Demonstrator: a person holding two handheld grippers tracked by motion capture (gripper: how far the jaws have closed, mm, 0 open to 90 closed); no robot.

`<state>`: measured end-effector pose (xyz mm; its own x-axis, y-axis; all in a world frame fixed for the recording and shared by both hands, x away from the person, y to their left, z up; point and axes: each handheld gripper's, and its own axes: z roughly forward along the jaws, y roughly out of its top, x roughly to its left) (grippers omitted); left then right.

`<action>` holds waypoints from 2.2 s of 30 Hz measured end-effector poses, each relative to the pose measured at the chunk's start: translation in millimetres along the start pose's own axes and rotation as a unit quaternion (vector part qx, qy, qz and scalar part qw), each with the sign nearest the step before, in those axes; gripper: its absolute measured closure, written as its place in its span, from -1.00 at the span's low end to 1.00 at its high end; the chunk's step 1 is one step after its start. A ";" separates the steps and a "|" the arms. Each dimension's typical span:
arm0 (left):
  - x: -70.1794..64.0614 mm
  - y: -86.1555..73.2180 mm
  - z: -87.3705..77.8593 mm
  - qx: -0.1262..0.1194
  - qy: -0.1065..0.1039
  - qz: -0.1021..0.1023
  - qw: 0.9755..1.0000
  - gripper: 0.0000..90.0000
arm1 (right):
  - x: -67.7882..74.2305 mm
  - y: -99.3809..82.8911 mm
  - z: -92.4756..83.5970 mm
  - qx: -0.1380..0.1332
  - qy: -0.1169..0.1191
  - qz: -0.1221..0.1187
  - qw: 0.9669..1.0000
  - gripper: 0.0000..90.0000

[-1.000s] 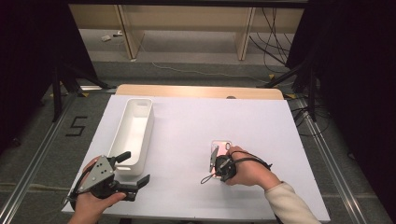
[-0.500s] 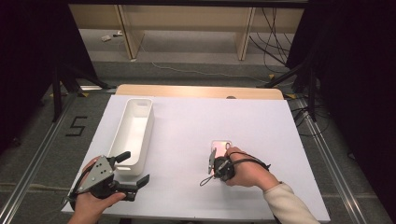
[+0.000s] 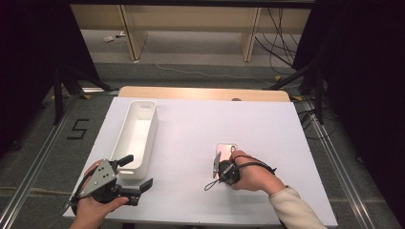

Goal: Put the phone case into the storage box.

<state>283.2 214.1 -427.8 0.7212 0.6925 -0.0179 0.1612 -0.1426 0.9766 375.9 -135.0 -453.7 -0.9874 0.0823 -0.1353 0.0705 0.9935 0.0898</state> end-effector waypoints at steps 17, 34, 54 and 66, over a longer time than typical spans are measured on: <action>-0.7 -0.8 1.2 0.004 0.000 -0.001 1.000 -0.97 | -1.4 0.5 0.0 0.002 0.006 -0.006 1.000 0.96; -1.7 -1.6 2.4 0.007 0.001 -0.006 1.000 -0.96 | 3.6 -1.0 -0.4 0.005 -0.011 -0.020 1.000 0.98; -1.2 -0.5 2.1 0.006 0.003 -0.002 1.000 -0.96 | 9.9 -4.0 -0.8 -0.016 -0.031 -0.028 0.999 0.98; -1.1 -0.8 2.6 0.007 0.006 -0.006 1.000 -0.95 | 10.7 -7.2 -7.3 -0.036 -0.059 -0.039 0.997 0.98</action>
<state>284.1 211.6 -429.1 0.7107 0.7030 -0.0267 0.1792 -0.1443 0.9732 363.8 -141.9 -448.6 -0.9654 0.0173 -0.2601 -0.0209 0.9894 0.1435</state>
